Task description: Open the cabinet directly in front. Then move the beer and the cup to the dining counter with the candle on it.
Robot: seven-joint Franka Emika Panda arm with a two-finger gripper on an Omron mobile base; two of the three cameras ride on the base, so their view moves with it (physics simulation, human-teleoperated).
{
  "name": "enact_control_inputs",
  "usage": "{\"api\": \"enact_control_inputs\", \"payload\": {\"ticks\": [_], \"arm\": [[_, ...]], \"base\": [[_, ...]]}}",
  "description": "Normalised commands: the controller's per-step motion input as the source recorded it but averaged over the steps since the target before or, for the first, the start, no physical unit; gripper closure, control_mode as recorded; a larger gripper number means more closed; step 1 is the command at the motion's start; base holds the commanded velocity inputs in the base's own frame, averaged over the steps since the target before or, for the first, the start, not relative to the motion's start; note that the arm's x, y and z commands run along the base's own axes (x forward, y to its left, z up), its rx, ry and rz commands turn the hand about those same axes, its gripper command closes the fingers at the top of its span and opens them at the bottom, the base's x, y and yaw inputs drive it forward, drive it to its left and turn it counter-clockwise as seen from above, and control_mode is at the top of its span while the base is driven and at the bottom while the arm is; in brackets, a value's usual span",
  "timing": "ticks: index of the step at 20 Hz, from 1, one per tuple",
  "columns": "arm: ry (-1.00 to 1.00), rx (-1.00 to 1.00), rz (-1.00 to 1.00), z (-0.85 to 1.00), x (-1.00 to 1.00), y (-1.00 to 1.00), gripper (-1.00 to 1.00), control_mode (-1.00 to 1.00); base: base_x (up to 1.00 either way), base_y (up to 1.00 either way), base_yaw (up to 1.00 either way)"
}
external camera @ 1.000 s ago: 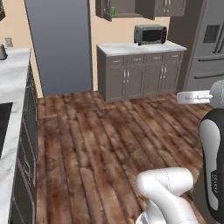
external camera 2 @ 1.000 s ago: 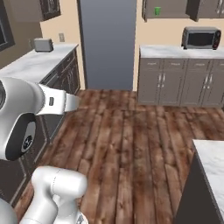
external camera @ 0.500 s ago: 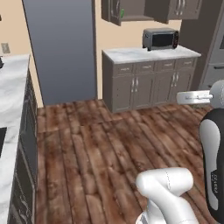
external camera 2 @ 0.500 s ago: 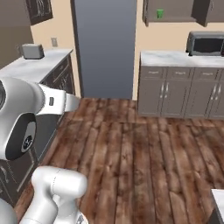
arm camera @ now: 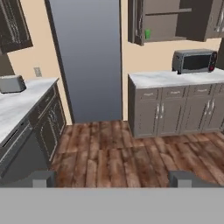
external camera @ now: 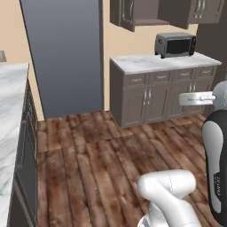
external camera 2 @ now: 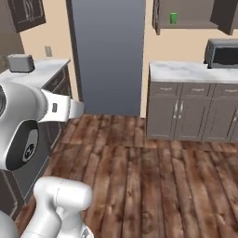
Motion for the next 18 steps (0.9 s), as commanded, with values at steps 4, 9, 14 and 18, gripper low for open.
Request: {"api": "enact_control_inputs", "payload": {"ticks": [4, 9, 14, 18], "arm": [[0.00, 0.00, 0.00, 0.00, 0.00, 0.00, -1.00, 1.00], [0.00, 0.00, 0.00, 0.00, 0.00, 0.00, -1.00, 1.00], [0.00, 0.00, 0.00, 0.00, 0.00, 0.00, -1.00, 1.00], [0.00, 0.00, 0.00, 0.00, 0.00, 0.00, -1.00, 1.00]], "base": [[1.00, -0.21, 0.00], [1.00, -0.83, 0.00], [1.00, -1.00, 0.00], [1.00, -0.77, 0.00]]}}
